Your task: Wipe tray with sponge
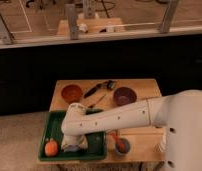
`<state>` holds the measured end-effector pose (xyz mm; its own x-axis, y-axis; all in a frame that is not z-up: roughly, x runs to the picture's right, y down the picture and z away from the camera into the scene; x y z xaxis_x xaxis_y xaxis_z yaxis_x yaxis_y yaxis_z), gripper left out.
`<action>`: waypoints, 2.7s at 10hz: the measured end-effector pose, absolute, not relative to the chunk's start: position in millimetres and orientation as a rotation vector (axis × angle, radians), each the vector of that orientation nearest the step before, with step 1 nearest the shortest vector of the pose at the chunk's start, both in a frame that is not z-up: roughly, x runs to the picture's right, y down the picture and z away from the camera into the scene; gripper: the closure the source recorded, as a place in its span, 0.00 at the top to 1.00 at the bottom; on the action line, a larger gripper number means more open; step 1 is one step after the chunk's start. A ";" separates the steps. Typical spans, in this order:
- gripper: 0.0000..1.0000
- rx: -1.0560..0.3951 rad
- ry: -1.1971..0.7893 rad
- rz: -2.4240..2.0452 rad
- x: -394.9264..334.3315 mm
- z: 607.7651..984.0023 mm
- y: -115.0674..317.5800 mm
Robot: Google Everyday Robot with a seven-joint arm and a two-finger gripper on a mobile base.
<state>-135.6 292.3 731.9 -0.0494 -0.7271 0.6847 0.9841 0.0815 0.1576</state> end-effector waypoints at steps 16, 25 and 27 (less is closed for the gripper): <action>0.00 -0.459 -0.642 -1.421 -121.6 780.4 260.7; 0.00 -0.488 -0.606 -1.369 -62.9 755.7 279.4; 0.00 -0.487 -0.593 -1.361 -65.9 763.0 273.2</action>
